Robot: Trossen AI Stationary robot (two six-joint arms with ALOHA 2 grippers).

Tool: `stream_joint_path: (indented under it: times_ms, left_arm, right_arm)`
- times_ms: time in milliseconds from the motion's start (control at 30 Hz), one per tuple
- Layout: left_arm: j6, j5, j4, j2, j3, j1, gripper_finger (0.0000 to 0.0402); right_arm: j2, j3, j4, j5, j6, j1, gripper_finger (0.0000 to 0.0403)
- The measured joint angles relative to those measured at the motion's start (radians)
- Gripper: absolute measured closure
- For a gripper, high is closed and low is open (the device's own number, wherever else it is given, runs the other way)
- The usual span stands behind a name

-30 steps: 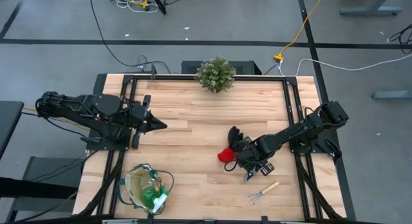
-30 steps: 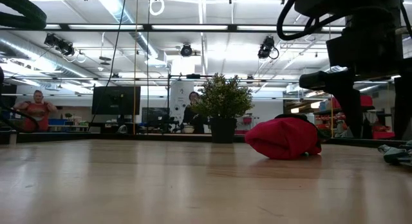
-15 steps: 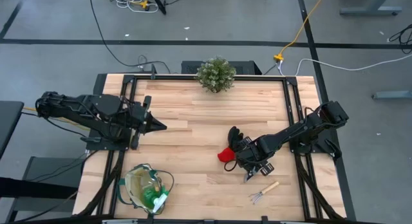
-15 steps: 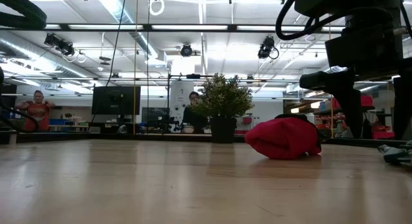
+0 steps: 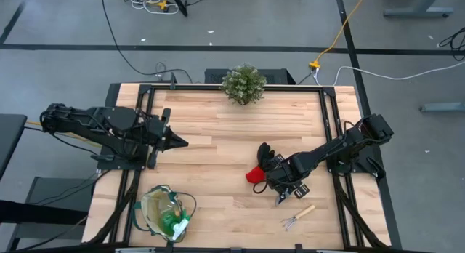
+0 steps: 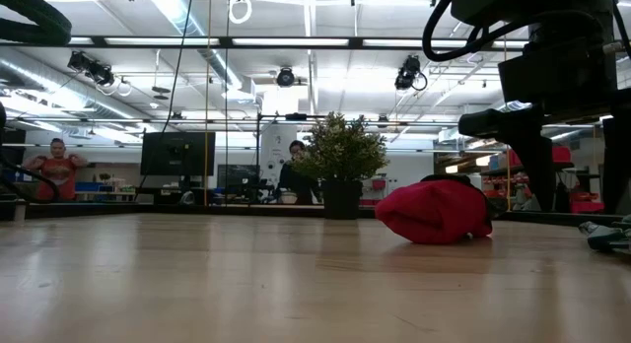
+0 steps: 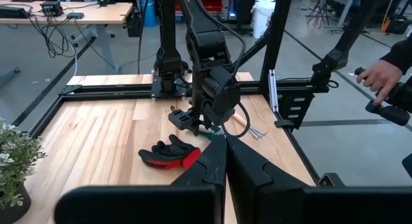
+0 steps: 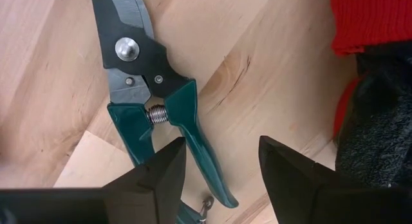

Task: Pick & Place Garden tools in Gardening bag
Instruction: Put the green shear scissors into the gardening bag

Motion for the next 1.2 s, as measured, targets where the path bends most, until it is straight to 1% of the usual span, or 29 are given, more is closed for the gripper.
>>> stream_joint_path:
  times_ms: [633,1200]
  left_arm:
    - [-0.010,0.000,0.017,-0.001,0.000,0.000,0.0385]
    - [-0.002,0.000,0.025,-0.079,0.000,0.000,0.0385]
  right_arm:
    - [0.000,0.000,0.000,0.000,0.000,0.000,0.0206]
    - [0.000,0.000,0.008,0.000,0.003,0.000,0.0206]
